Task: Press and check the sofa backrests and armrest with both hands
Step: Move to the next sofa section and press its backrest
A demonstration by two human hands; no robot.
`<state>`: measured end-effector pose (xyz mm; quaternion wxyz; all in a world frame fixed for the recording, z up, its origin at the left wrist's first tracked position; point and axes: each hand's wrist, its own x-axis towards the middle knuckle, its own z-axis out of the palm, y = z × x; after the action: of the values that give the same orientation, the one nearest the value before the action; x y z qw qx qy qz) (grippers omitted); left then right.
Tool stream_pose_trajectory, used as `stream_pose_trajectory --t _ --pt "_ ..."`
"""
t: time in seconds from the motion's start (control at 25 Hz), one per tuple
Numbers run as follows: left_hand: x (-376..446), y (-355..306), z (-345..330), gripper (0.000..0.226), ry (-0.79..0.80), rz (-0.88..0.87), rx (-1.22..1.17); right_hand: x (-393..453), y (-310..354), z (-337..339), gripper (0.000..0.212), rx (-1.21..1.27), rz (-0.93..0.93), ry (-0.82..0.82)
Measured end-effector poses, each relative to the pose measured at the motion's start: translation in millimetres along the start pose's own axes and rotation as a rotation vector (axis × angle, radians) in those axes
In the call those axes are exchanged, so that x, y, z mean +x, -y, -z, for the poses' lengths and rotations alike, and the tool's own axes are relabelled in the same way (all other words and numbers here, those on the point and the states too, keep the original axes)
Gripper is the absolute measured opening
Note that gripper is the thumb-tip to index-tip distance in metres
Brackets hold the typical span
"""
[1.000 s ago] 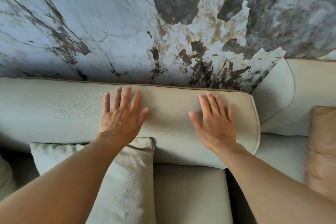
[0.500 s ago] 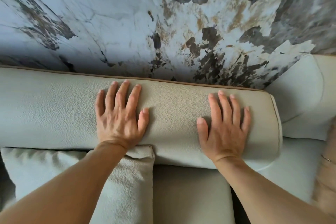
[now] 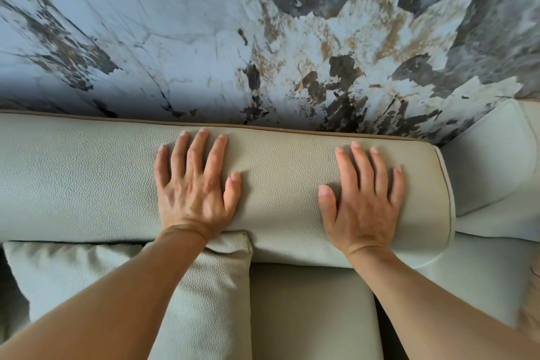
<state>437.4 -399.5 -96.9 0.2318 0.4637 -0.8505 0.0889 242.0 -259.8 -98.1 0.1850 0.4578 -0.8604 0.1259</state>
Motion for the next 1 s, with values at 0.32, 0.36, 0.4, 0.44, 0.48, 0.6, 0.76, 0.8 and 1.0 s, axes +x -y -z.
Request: stream_pose_trajectory --t 0.32,0.36,0.4,0.44,0.48,0.6,0.76,0.8,1.0 --pt "15.8 -1.3 -10.9 0.061 -0.003 0.02 -0.012 20.1 -2.4 -12.4 0.065 0.01 0.016 -0.024" --pt "17.8 -1.4 -12.7 0.06 -0.008 0.021 -0.011 23.0 -2.6 -14.3 0.065 0.011 0.019 -0.026" --pt "19.7 -1.4 -14.6 0.06 -0.011 0.022 -0.01 25.8 -2.7 -16.0 0.065 0.012 0.022 -0.024" --pt "21.5 -1.2 -16.4 0.06 -0.012 0.024 -0.01 28.4 -2.8 -17.7 0.065 0.012 0.025 -0.022" --pt "23.4 -1.0 -17.9 0.06 -0.013 0.026 -0.009 30.9 -3.0 -19.4 0.065 0.012 0.028 -0.023" --pt "29.4 -0.5 -22.8 0.061 -0.005 0.032 -0.006 38.8 -4.2 -24.2 0.064 0.013 0.037 -0.03" --pt "36.7 -0.6 -29.2 0.061 -0.005 0.04 -0.008 48.3 -5.0 -30.4 0.064 0.015 0.048 -0.048" --pt "38.7 -0.5 -30.8 0.062 -0.006 0.043 -0.01 50.8 -5.2 -31.9 0.063 0.016 0.05 -0.052" --pt "49.4 -0.5 -38.9 0.061 -0.024 0.049 -0.01 65.1 -5.5 -40.5 0.063 0.022 0.065 -0.067"
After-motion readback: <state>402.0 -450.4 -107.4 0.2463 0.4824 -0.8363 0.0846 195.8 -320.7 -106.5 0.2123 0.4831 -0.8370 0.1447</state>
